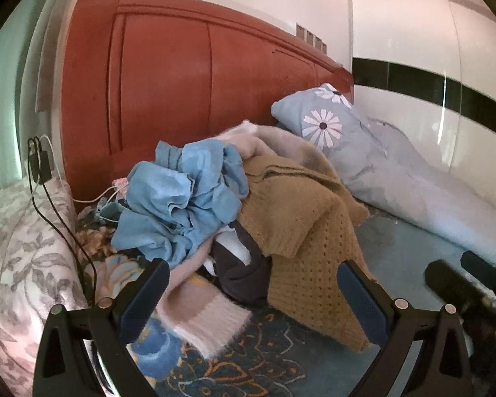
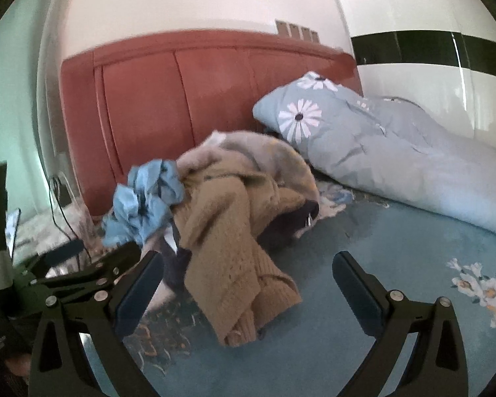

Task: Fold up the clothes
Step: 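Grasp the light-blue garment from the pile with the right gripper and lift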

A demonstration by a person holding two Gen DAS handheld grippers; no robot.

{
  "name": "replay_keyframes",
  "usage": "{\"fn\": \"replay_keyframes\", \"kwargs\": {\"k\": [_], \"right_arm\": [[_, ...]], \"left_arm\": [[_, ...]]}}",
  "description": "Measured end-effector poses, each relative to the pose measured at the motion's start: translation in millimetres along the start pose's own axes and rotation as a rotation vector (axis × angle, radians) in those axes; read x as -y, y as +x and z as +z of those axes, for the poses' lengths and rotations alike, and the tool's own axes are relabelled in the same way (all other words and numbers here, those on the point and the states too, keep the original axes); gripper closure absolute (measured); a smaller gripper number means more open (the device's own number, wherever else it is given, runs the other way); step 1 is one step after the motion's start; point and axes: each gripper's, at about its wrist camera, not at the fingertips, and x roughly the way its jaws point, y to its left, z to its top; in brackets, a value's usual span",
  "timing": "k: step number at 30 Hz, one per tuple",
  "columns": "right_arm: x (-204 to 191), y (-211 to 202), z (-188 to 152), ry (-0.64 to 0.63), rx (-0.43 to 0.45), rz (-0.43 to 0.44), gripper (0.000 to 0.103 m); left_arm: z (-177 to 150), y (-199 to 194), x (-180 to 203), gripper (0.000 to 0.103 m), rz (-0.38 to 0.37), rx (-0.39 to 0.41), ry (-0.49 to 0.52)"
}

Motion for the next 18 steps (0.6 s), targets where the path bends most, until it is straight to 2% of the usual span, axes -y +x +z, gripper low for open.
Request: {"fn": "replay_keyframes", "kwargs": {"k": [2, 5, 7, 9, 13, 16, 18], "right_arm": [[2.1, 1.1, 5.5, 0.017, 0.022, 0.034, 0.0], [-5.8, 15.6, 24.0, 0.02, 0.011, 0.079, 0.0], [-18.0, 32.4, 44.8, 0.0, -0.012, 0.138, 0.0], [-36.9, 57.4, 69.2, -0.028, -0.063, 0.18, 0.0], [-86.6, 122.5, 98.9, -0.168, -0.211, 0.282, 0.0], [-110.0, 180.5, 101.0, -0.217, -0.319, 0.251, 0.0], [-114.1, 213.5, 100.4, -0.171, -0.369, 0.238, 0.001]], "left_arm": [[0.8, 0.5, -10.5, 0.0, -0.007, 0.01, -0.032], [1.7, 5.7, -26.2, 0.0, 0.03, 0.002, -0.064], [1.5, 9.0, -35.2, 0.0, 0.059, -0.009, -0.066], [0.6, 12.0, -43.0, 0.0, 0.078, -0.022, -0.073], [-1.0, 13.8, -58.1, 0.0, 0.062, -0.043, -0.115], [-2.3, 14.6, -66.4, 0.0, 0.054, -0.059, -0.143], [-3.8, 16.1, -70.4, 0.0, 0.058, -0.074, -0.15]]}}
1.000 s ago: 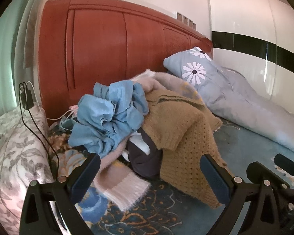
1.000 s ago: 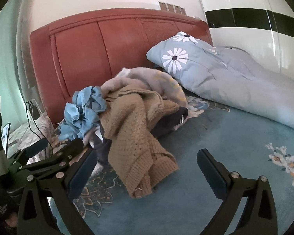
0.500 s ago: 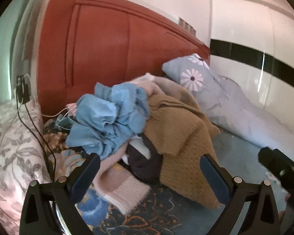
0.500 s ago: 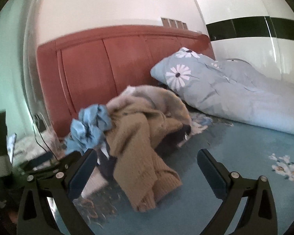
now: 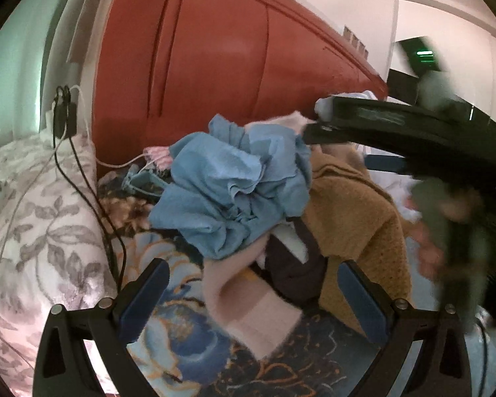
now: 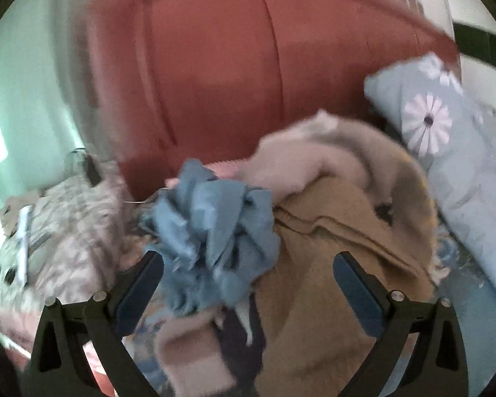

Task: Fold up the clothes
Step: 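Grasp the light-blue garment from the pile with the right gripper and lift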

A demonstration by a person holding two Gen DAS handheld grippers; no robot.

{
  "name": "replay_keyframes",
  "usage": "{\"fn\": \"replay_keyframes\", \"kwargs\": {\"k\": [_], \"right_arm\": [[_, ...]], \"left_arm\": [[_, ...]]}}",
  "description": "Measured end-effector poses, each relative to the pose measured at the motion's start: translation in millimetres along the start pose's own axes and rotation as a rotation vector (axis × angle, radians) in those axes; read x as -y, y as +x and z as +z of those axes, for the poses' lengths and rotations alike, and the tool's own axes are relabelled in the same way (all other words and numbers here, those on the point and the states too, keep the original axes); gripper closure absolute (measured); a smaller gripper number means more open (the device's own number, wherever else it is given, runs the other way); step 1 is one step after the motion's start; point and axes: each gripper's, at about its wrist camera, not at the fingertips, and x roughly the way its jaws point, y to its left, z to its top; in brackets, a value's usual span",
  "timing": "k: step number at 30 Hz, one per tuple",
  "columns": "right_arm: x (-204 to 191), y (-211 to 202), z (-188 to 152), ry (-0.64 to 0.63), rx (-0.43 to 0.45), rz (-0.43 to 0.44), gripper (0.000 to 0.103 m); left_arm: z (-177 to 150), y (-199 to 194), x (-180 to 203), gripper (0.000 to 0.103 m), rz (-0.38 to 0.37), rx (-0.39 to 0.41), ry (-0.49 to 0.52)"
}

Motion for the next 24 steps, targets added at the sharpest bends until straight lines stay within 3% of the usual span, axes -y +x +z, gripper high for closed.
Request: {"fn": "replay_keyframes", "kwargs": {"k": [5, 7, 8, 10, 11, 12, 13, 14, 15, 20, 24], "right_arm": [[3.3, 51.2, 17.1, 0.065, -0.049, 0.004, 0.001], [5.3, 62.1, 16.5, 0.127, -0.06, 0.058, 0.002], [6.3, 67.2, 16.0, 0.159, -0.066, 0.088, 0.008], [6.1, 71.7, 13.6, 0.223, -0.078, 0.121, 0.029], [6.8, 72.9, 12.3, 0.257, -0.087, 0.135, 0.05], [7.7, 72.0, 11.9, 0.288, -0.092, 0.142, 0.061], [8.7, 70.9, 11.6, 0.318, -0.096, 0.148, 0.063], [8.5, 65.0, 12.4, 0.333, -0.096, 0.162, 0.073], [8.2, 58.3, 13.4, 0.346, -0.095, 0.177, 0.075], [11.8, 2.4, 18.3, 0.379, -0.038, 0.252, 0.078], [28.2, -71.9, 19.9, 0.346, 0.079, 0.248, 0.079]], "left_arm": [[1.5, 0.6, -12.5, 0.0, -0.002, -0.005, -0.036], [1.8, 0.9, -17.4, 0.0, -0.018, -0.01, -0.063], [1.9, 1.1, -19.8, 0.0, -0.028, -0.014, -0.079], [1.9, 1.6, -23.4, 0.0, -0.043, -0.021, -0.101], [1.9, 1.8, -24.6, 0.0, -0.046, -0.023, -0.107], [1.7, 1.9, -25.5, 0.0, -0.046, -0.022, -0.11], [1.6, 2.0, -26.3, 0.0, -0.047, -0.022, -0.113], [1.5, 2.0, -27.2, 0.0, -0.047, -0.021, -0.116], [1.4, 2.1, -28.1, 0.0, -0.048, -0.021, -0.119], [1.5, 1.6, -30.5, 0.0, -0.077, -0.026, -0.137], [3.7, -6.1, -27.1, 0.0, -0.132, -0.004, -0.138]]}}
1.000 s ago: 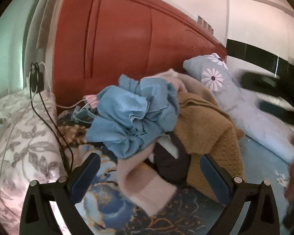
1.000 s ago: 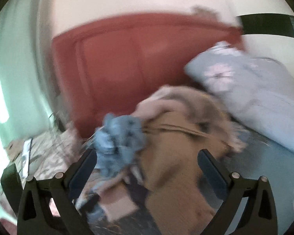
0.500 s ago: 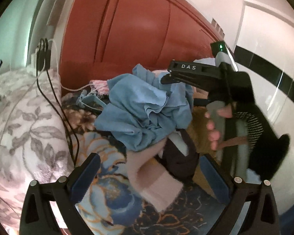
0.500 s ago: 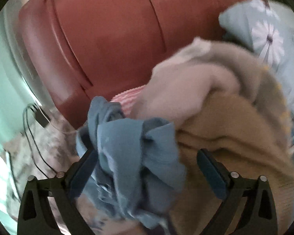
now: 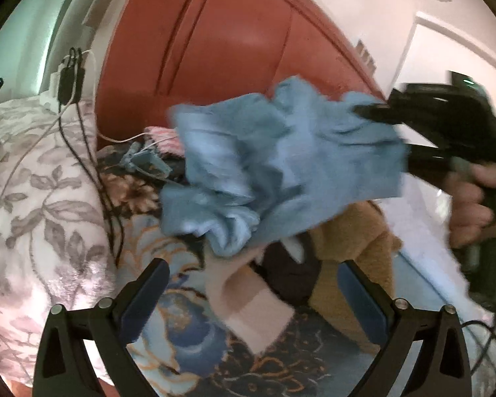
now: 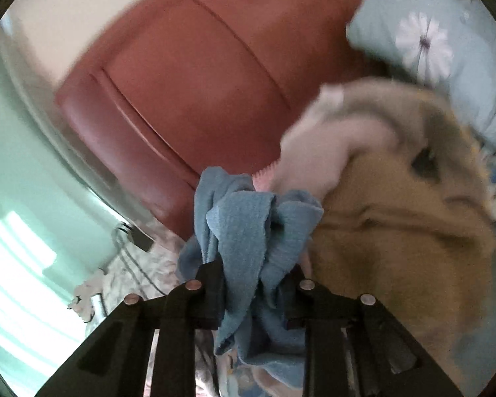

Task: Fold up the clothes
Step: 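Grasp the light-blue garment from the pile with the right gripper and lift, then carry the light-blue garment onto the open sheet and lay it flat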

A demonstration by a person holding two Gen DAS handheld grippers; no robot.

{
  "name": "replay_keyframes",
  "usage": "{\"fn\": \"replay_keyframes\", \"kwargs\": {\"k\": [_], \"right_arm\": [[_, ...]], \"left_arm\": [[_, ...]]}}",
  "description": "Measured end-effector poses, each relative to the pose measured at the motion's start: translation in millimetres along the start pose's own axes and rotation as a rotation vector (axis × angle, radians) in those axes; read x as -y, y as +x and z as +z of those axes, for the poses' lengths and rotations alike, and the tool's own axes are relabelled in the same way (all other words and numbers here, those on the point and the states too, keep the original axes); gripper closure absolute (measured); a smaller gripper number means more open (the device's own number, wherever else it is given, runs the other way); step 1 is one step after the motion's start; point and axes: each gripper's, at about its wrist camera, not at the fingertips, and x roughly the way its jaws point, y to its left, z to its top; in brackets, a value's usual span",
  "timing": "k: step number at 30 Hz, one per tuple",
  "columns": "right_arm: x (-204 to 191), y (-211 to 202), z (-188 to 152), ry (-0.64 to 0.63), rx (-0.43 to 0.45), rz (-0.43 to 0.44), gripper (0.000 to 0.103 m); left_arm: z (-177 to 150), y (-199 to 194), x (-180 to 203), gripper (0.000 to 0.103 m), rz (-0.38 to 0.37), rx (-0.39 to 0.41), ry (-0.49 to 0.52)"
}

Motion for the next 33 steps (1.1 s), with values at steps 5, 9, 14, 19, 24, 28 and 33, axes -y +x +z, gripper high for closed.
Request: {"fn": "replay_keyframes", "kwargs": {"k": [5, 9, 14, 19, 24, 28, 33], "right_arm": [[8.4, -130.8, 7.0, -0.02, 0.157, -0.058, 0.079], [16.4, -243.3, -9.9, -0.038, 0.264, -0.168, 0.079], [50.4, -367.1, -70.3, 0.05, 0.353, -0.345, 0.079], [104.7, -456.4, -168.4, 0.259, 0.371, -0.497, 0.079], [150.6, -522.3, -275.3, 0.47, 0.377, -0.618, 0.079], [186.3, -563.0, -348.6, 0.625, 0.41, -0.666, 0.079], [214.7, -576.4, -403.7, 0.759, 0.411, -0.687, 0.077]], "left_arm": [[-2.3, -8.2, 21.5, 0.0, -0.07, 0.025, 0.06], [-10.6, -6.5, 50.8, 0.0, -0.124, 0.003, 0.135], [-29.7, -6.6, 98.9, 0.0, -0.207, -0.039, 0.268], [-51.7, -12.5, 143.5, 0.0, -0.324, -0.096, 0.348], [-77.0, -14.8, 180.8, 0.0, -0.392, -0.163, 0.436], [-100.4, -12.7, 204.0, 0.0, -0.433, -0.242, 0.483], [-138.6, -12.9, 225.1, 0.0, -0.468, -0.365, 0.518]]}}
